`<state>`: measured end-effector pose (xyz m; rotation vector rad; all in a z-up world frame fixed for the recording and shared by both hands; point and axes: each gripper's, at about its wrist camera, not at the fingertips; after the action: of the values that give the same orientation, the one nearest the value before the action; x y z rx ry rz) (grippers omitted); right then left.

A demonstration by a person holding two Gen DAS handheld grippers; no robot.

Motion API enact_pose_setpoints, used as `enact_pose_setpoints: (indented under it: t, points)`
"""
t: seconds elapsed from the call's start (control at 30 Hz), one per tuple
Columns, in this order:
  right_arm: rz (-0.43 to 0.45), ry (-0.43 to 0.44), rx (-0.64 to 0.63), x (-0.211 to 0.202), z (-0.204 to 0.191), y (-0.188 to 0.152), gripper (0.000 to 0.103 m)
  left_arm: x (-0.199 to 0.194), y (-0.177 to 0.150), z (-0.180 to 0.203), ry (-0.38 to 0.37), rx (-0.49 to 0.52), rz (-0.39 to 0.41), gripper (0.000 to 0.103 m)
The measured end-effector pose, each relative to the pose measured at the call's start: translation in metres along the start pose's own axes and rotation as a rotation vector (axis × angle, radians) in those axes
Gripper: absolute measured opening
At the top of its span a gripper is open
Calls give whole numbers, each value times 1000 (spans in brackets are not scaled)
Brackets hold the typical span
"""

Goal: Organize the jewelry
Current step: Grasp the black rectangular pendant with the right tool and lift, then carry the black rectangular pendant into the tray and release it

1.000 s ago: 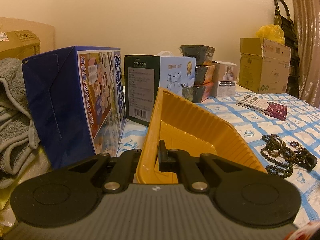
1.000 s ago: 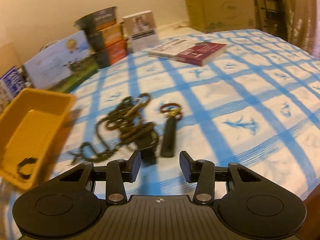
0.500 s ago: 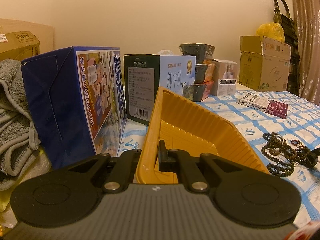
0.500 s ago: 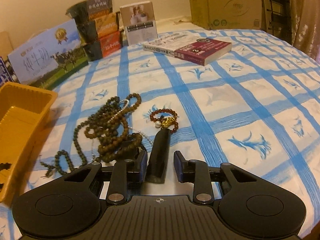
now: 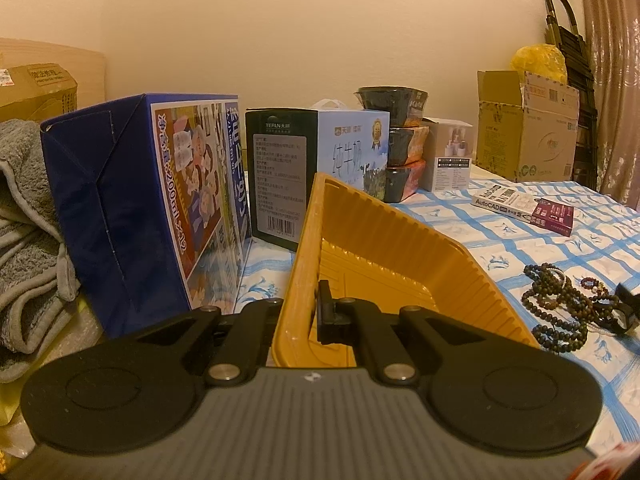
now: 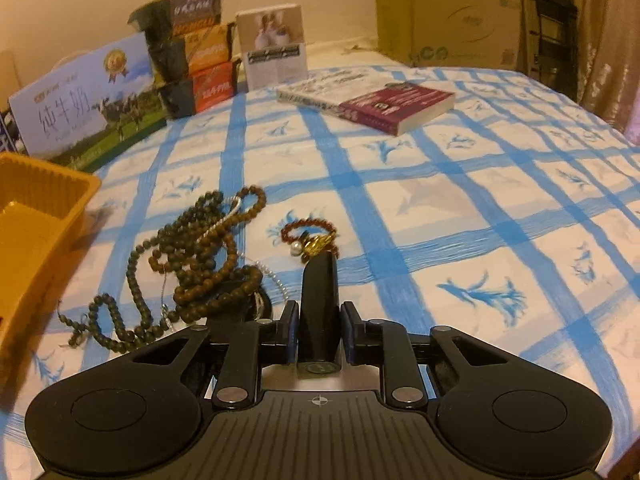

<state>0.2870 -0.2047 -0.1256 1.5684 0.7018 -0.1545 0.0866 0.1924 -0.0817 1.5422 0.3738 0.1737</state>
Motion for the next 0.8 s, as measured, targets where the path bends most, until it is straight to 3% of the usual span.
enact_pose_setpoints:
  t: [0.13,0.33,0.5,0.6,0.8]
  points:
    - [48,41,37,-24,-8,16,22,0,0,0,-1,-1,0,4]
    - [78,250,52,-47,-67,34,22,-1,1,0,-6,-8,-2,4]
    - [24,473,55,-48,-139,30,22,-1,2,-1,-12,-9,-3,4]
    - [-13,563,28,-42,-184,21,22,-1,3,-2,-13,-13,-4,4]
    - [-85,615,9,-22,-240,-2,22,-1,3,-4,-18,-18,-8,4]
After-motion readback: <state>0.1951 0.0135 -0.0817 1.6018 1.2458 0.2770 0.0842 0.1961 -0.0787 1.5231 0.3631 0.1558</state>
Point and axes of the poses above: each gripper's, at about its wrist camera, not at the fingertips, and x roughly the way its jaws point, z to its right, y to its top, and after that the axes turned 15 degrees about z, right-handed
